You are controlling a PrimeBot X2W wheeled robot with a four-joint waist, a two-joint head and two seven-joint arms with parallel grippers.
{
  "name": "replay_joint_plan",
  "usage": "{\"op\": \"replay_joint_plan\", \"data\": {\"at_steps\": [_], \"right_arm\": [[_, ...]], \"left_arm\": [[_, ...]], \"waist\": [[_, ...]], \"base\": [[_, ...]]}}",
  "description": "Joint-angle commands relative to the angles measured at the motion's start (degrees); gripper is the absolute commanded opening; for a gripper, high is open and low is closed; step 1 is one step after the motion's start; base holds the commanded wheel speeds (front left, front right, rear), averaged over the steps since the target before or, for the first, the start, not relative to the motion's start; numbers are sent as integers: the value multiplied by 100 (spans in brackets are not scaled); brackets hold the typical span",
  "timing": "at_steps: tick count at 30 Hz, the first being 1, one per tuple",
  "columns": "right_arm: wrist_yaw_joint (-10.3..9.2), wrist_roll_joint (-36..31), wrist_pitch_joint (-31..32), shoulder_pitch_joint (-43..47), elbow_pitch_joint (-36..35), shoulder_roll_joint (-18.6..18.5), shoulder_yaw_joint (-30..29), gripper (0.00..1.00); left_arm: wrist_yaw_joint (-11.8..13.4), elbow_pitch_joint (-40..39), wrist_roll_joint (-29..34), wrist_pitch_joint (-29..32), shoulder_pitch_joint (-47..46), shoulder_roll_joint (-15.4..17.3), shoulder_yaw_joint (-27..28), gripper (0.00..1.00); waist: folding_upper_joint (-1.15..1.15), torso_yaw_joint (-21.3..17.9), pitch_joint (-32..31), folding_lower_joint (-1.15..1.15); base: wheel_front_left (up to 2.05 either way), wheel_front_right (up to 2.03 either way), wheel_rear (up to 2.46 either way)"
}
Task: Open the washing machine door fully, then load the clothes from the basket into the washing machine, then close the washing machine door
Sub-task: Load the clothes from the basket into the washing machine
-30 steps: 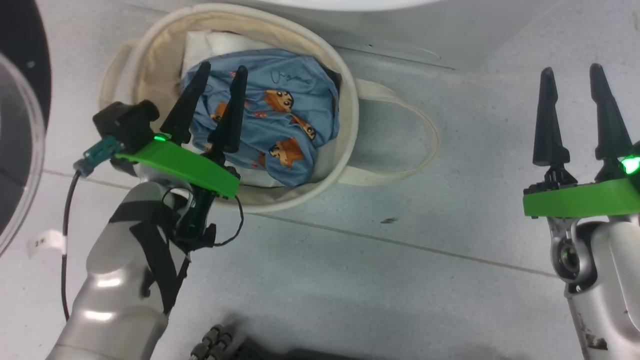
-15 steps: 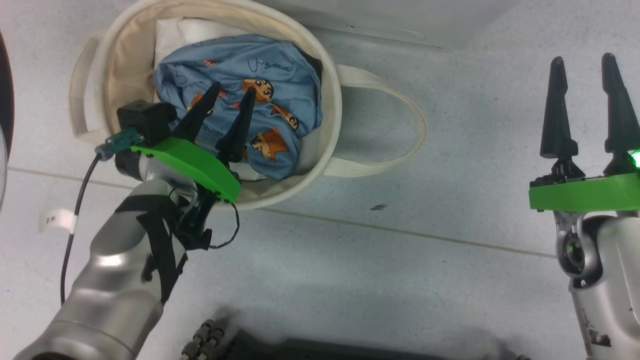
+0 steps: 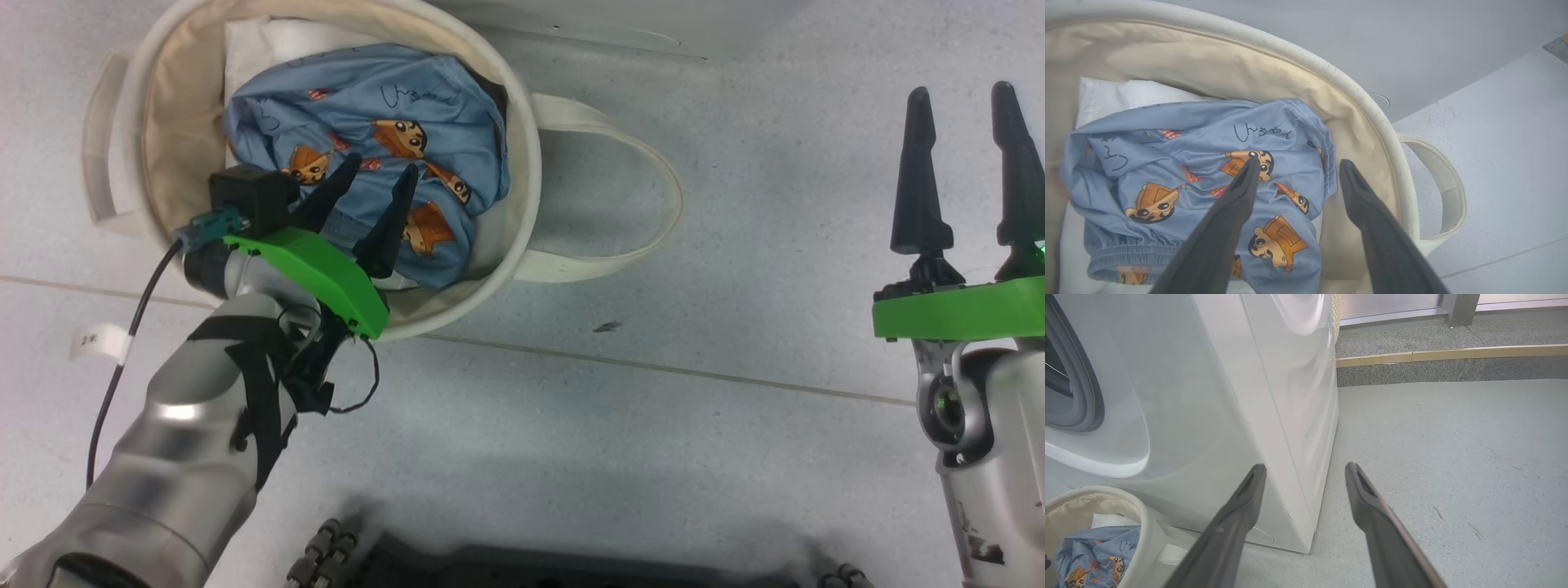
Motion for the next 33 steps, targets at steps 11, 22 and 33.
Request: {"op": "replay_joint_plan", "data": {"at_steps": [11,22,33], "right_arm": [[2,-94,71,119,-313,87,172,100],[2,-165,100,161,-482,158,158,100],[2,-246,114,203,-680,230,167,100]], "left_arm": [[-33,730,-121,42,-140,311,-1183,100],[-33,1007,-428,461,-432,361,-2382,100],[-33,1290,-506,618,-900,521,-2946,100]], "waist": [[0,-219,121,0],[0,-357,307,0],[0,-526,541,0]], "base": [[0,0,0],[0,0,0],[0,0,0]]}}
